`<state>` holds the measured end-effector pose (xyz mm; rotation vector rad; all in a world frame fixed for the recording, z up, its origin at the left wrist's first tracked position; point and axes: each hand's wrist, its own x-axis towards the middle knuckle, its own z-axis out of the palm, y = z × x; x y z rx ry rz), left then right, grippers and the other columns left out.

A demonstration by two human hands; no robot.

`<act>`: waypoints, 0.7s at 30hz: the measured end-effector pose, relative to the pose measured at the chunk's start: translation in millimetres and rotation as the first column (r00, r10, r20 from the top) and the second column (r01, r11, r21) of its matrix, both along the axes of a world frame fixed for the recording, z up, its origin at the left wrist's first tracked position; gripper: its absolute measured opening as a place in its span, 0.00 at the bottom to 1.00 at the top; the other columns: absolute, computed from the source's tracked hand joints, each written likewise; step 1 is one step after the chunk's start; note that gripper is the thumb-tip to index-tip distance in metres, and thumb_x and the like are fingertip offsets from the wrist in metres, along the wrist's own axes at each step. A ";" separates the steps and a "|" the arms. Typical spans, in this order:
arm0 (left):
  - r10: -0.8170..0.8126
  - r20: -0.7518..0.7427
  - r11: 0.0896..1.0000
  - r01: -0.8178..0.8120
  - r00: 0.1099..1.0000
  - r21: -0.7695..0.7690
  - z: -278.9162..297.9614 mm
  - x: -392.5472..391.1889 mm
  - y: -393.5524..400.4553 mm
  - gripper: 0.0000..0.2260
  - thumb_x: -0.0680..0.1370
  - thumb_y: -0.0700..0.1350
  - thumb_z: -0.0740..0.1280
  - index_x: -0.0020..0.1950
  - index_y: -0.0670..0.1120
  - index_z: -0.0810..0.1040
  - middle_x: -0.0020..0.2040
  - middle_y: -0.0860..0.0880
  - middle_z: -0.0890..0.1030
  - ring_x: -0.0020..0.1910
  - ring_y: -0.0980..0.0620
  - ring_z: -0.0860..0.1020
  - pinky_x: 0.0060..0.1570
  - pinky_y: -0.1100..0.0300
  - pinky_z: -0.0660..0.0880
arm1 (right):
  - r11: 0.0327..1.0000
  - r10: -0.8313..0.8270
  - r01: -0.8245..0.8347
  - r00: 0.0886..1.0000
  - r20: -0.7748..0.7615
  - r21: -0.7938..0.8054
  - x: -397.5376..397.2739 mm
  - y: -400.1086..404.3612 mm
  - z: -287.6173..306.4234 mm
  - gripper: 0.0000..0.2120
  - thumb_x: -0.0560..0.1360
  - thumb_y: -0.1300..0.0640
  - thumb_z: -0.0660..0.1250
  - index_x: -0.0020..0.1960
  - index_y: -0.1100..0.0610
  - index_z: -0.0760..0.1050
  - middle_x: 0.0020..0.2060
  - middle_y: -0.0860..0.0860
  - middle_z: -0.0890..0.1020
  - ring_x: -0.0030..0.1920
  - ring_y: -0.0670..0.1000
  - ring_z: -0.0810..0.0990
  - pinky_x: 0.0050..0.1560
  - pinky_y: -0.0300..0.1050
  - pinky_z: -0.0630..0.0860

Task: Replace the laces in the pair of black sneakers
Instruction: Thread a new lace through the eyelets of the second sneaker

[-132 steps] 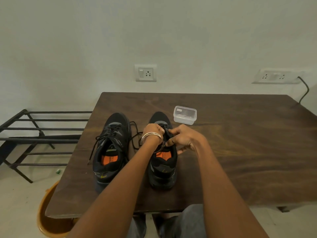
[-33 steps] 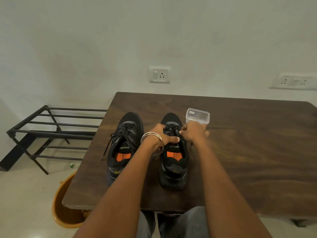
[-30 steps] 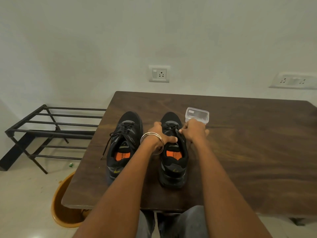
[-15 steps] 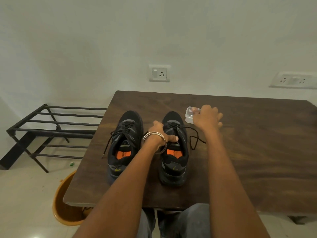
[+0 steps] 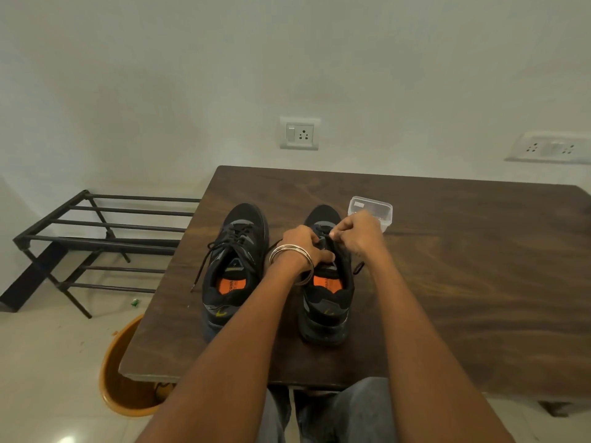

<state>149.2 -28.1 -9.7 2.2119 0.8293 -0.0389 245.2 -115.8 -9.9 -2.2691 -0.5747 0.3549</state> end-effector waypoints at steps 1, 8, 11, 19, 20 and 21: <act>0.000 -0.004 1.000 0.000 1.000 0.028 0.3 0.1 -0.6 0.16 0.72 0.50 0.74 0.57 0.45 0.78 0.44 0.49 0.79 0.43 0.51 0.76 0.47 0.57 0.76 | 1.000 0.015 -0.015 1.000 0.023 -0.022 -0.8 1.8 -2.8 0.03 0.75 0.64 0.71 0.45 0.63 0.84 0.42 0.53 0.83 0.45 0.47 0.78 0.50 0.42 0.76; 0.084 0.018 0.989 -0.085 0.996 0.121 3.2 -0.3 0.1 0.13 0.76 0.51 0.69 0.59 0.50 0.81 0.51 0.47 0.82 0.39 0.52 0.75 0.40 0.60 0.74 | 0.986 0.073 -0.057 0.993 0.094 -0.158 -0.3 11.8 -11.6 0.05 0.75 0.62 0.67 0.47 0.64 0.80 0.46 0.59 0.82 0.48 0.58 0.81 0.53 0.56 0.80; 0.099 0.029 0.990 -0.102 0.995 0.093 2.2 -1.5 2.1 0.12 0.77 0.50 0.68 0.58 0.51 0.82 0.51 0.48 0.82 0.40 0.52 0.76 0.41 0.59 0.75 | 0.981 0.101 -0.087 0.992 0.076 -0.173 -2.7 11.7 -11.1 0.06 0.75 0.63 0.67 0.47 0.65 0.81 0.45 0.60 0.83 0.48 0.58 0.81 0.54 0.56 0.80; 0.083 0.028 0.996 -0.084 0.996 0.029 0.7 -2.5 7.0 0.11 0.76 0.48 0.69 0.58 0.51 0.82 0.53 0.47 0.82 0.48 0.49 0.79 0.51 0.55 0.78 | 0.990 0.087 -0.090 0.996 -0.032 -0.106 -7.9 6.8 -17.8 0.10 0.78 0.61 0.64 0.48 0.65 0.82 0.44 0.58 0.83 0.47 0.53 0.79 0.48 0.47 0.75; 0.081 0.030 0.997 -0.081 0.996 0.012 0.1 -2.2 7.5 0.12 0.76 0.48 0.70 0.58 0.51 0.82 0.53 0.47 0.82 0.49 0.49 0.80 0.51 0.55 0.78 | 0.992 0.079 -0.085 0.995 -0.056 -0.093 -7.9 5.6 -18.5 0.10 0.79 0.61 0.63 0.48 0.64 0.82 0.43 0.56 0.82 0.47 0.52 0.78 0.46 0.46 0.74; 0.083 0.033 0.997 -0.083 0.996 -0.001 0.0 -2.4 7.9 0.12 0.75 0.47 0.70 0.59 0.51 0.82 0.54 0.47 0.82 0.49 0.48 0.80 0.52 0.54 0.78 | 0.993 0.075 -0.082 0.994 -0.084 -0.082 -7.6 5.8 -19.8 0.10 0.78 0.62 0.63 0.48 0.64 0.82 0.43 0.55 0.82 0.46 0.52 0.78 0.45 0.45 0.73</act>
